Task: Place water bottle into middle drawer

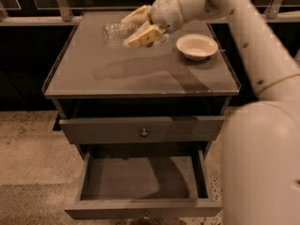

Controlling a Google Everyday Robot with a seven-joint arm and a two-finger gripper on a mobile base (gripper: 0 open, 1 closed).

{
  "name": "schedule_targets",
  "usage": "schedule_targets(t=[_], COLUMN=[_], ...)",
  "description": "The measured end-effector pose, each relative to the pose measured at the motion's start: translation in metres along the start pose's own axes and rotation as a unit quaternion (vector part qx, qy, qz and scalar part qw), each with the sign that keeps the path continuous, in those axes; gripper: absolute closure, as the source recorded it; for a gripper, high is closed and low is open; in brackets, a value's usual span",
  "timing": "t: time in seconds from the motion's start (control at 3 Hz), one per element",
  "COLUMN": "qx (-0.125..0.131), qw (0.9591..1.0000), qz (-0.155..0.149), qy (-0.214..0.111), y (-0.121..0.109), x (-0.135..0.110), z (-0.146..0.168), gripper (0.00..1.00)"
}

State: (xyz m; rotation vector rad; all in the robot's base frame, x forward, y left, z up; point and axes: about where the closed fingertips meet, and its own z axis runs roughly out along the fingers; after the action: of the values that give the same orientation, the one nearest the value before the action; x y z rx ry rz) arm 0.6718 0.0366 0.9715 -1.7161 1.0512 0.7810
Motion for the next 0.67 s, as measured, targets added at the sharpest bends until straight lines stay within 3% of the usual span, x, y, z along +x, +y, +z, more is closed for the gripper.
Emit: schedule_targets(t=[0.33,0.67], qx=[0.045,0.045], qw=[0.9989,0.9989], qz=[-0.010,-0.010], qy=[-0.005,-0.005], y=[0.0050,0.0050], x=[-0.0372,-0.0372], z=[-0.0285,-0.0285], gripper=[1.00,1.00])
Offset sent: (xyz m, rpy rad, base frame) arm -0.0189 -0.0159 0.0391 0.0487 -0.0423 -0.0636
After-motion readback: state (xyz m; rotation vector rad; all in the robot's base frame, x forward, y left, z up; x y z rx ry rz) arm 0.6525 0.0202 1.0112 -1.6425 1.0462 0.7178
